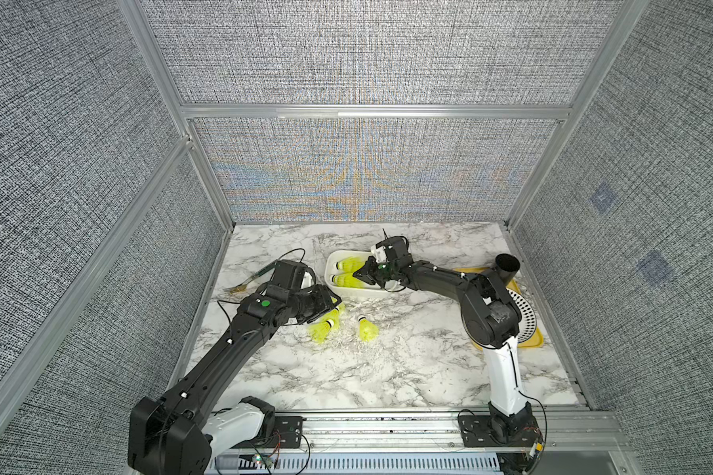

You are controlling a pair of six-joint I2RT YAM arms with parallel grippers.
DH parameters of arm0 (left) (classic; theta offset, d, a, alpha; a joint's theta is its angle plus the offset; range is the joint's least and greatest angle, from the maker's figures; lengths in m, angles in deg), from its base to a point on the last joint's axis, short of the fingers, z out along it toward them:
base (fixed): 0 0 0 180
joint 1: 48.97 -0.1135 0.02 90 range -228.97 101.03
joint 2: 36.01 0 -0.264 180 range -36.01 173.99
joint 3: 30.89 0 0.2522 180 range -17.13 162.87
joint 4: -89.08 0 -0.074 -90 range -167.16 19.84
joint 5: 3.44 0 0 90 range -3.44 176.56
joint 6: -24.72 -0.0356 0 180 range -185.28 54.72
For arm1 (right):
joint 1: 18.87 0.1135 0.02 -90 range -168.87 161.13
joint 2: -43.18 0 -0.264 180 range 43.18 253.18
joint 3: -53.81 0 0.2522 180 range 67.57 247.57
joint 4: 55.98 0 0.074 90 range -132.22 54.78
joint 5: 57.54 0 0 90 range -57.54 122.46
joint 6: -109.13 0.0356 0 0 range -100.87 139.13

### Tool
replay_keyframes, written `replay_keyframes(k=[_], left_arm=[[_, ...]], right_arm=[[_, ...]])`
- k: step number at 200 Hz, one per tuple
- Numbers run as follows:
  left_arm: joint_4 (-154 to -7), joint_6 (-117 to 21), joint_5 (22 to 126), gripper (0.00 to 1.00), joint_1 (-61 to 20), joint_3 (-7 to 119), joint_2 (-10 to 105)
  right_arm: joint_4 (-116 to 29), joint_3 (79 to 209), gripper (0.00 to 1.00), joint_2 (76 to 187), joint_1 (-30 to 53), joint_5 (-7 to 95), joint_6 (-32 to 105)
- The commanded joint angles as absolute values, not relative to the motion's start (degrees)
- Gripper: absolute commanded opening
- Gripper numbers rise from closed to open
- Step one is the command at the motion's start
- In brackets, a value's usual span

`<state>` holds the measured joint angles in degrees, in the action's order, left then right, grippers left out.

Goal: Put the shuttlecocks into the storage box
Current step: Place the shuttlecock in the storage box.

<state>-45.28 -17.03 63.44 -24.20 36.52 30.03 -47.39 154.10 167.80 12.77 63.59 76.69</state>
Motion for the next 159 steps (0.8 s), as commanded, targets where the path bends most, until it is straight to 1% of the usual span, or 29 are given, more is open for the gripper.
replay_keyframes(k=[1, 74, 86, 115, 143, 159], left_arm=[[-45.35, -17.01, 62.91, 0.53, -24.12, 36.45, 29.84], [-45.69, -16.68, 62.92, 0.53, -23.90, 36.10, 29.45], [-45.65, -16.72, 62.96, 0.53, -23.82, 36.08, 29.33], [-45.65, -16.58, 62.94, 0.53, -23.69, 35.88, 29.12], [-45.68, -16.58, 62.95, 0.53, -23.69, 35.62, 28.80], [-45.64, -16.50, 62.93, 0.53, -23.61, 35.50, 28.66]], right_arm=[[-45.24, 155.00, 0.01, 168.45, 13.00, 64.32, 75.95], [-43.33, 156.34, 0.01, 169.70, 13.47, 63.77, 75.84], [-43.10, 156.39, 0.05, 169.47, 13.47, 63.49, 75.86], [-42.15, 157.02, 0.20, 168.84, 13.56, 62.94, 73.29], [-40.53, 158.59, 0.28, 167.99, 13.81, 62.34, 72.25], [-39.66, 159.26, 0.30, 167.56, 13.82, 61.94, 71.96]])
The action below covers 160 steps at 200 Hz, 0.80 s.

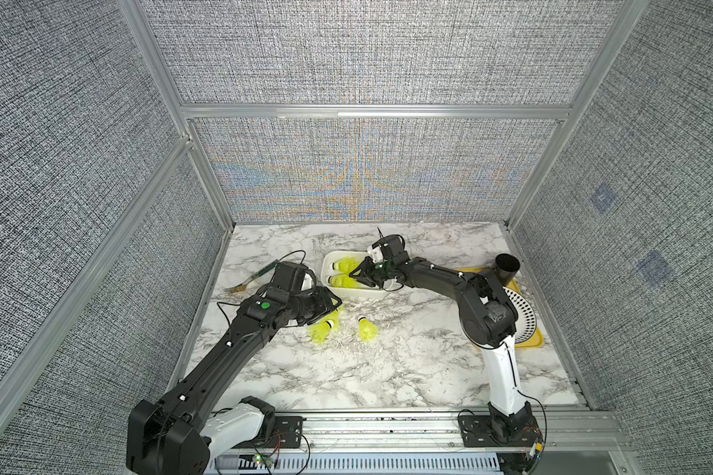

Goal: Put the shuttlecocks into the storage box
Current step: Place the shuttlecock in the storage box.

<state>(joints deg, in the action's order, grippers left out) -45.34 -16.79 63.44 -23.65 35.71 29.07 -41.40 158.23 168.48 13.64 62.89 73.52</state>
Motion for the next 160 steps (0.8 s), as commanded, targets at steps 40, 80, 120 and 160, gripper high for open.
replay_keyframes(k=[40, 80, 120, 160], left_arm=[[-45.53, -16.35, 63.14, 0.53, -23.59, 34.90, 27.82], [-45.88, -16.23, 63.48, 0.53, -23.58, 34.34, 27.06], [-46.56, -15.80, 63.68, 0.54, -23.54, 33.24, 26.22], [-46.68, -15.62, 63.73, 0.53, -23.49, 33.20, 25.93]], right_arm=[[-37.72, 159.37, 0.32, 166.04, 13.82, 61.56, 71.26], [-35.32, 159.07, 0.34, 165.43, 13.82, 62.09, 70.18], [-33.58, 158.19, 0.34, 165.44, 13.82, 61.39, 69.02], [-31.94, 158.63, 0.17, 166.69, 13.82, 60.98, 68.49]])
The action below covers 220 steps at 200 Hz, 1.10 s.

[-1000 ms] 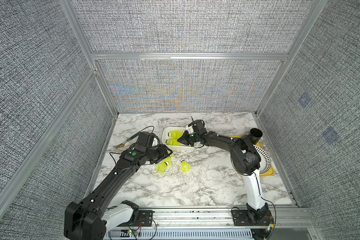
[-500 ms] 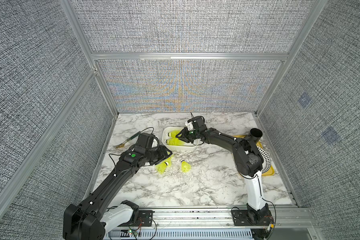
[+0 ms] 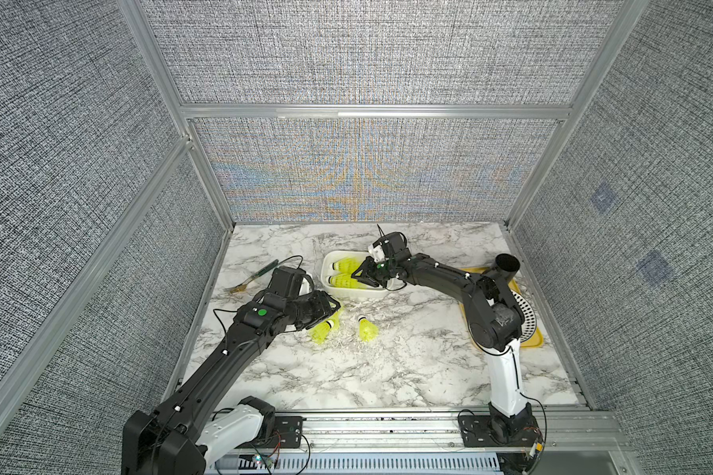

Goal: Put the shuttlecocks into the storage box
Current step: Place the shuttlecock in the storage box.

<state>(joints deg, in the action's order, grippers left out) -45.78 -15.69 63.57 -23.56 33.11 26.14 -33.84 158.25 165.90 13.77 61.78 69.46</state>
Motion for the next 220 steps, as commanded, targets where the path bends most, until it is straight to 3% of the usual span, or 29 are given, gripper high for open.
replay_keyframes(k=[1, 35, 120, 220], left_arm=[[-46.71, -15.57, 63.72, 0.53, -23.49, 33.21, 25.94], [-46.48, -15.67, 63.64, 0.53, -23.43, 33.58, 25.95], [-46.68, -15.53, 63.68, 0.54, -23.08, 33.58, 26.46], [-46.76, -15.34, 63.79, 0.53, -22.42, 33.77, 26.71]], right_arm=[[-31.98, 158.67, 0.16, 166.72, 13.78, 61.00, 68.51], [-31.72, 159.61, 0.00, 167.66, 13.78, 60.93, 68.60], [-42.66, 157.01, 0.00, 167.05, 13.48, 64.92, 74.21], [-39.66, 158.89, 0.00, 170.48, 13.54, 65.04, 73.21]])
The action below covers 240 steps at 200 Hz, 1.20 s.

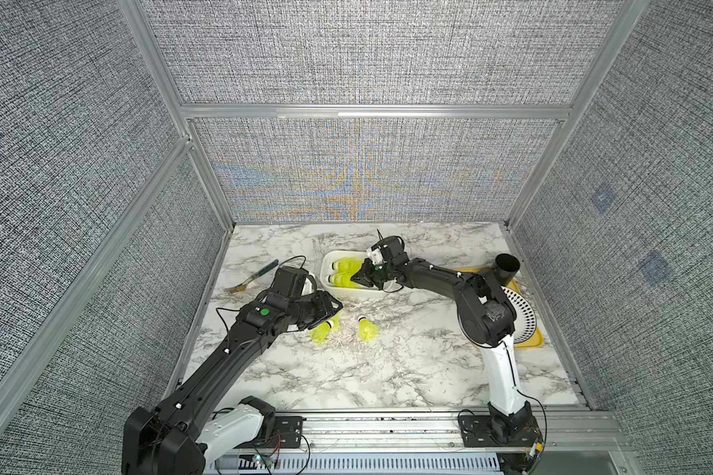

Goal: Put the shuttlecocks into the storage box
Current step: Place the shuttlecock in the storage box, then pick up the shuttlecock at the center of the board.

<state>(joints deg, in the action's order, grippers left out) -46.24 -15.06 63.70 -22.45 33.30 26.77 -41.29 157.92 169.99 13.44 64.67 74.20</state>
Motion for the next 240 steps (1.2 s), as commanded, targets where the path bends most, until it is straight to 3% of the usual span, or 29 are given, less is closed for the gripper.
replay_keyframes(k=[1, 11, 46, 99, 173, 240], left_arm=[[-46.80, -15.39, 63.84, 0.53, -22.42, 33.81, 26.64], [-46.70, -15.40, 63.89, 0.53, -22.34, 33.77, 26.61], [-46.57, -15.34, 64.03, 0.54, -22.25, 33.51, 26.36], [-46.57, -15.44, 64.06, 0.54, -22.17, 33.41, 26.41], [-46.83, -15.97, 63.71, 0.53, -22.07, 33.30, 27.11], [-44.09, -18.04, 61.86, 0.54, -21.15, 32.20, 25.53]], right_arm=[[-39.62, 158.94, 0.00, 170.51, 13.55, 65.01, 73.20], [-39.03, 159.20, 0.00, 170.32, 13.52, 64.91, 72.88], [-34.66, 160.96, 0.28, 169.21, 13.58, 62.92, 70.79], [-24.36, 164.63, 0.52, 167.93, 13.89, 59.58, 67.45], [-14.86, 165.65, 0.55, 163.62, 14.43, 54.21, 64.58], [-15.59, 154.69, 0.55, 150.05, 16.25, 47.56, 69.07]])
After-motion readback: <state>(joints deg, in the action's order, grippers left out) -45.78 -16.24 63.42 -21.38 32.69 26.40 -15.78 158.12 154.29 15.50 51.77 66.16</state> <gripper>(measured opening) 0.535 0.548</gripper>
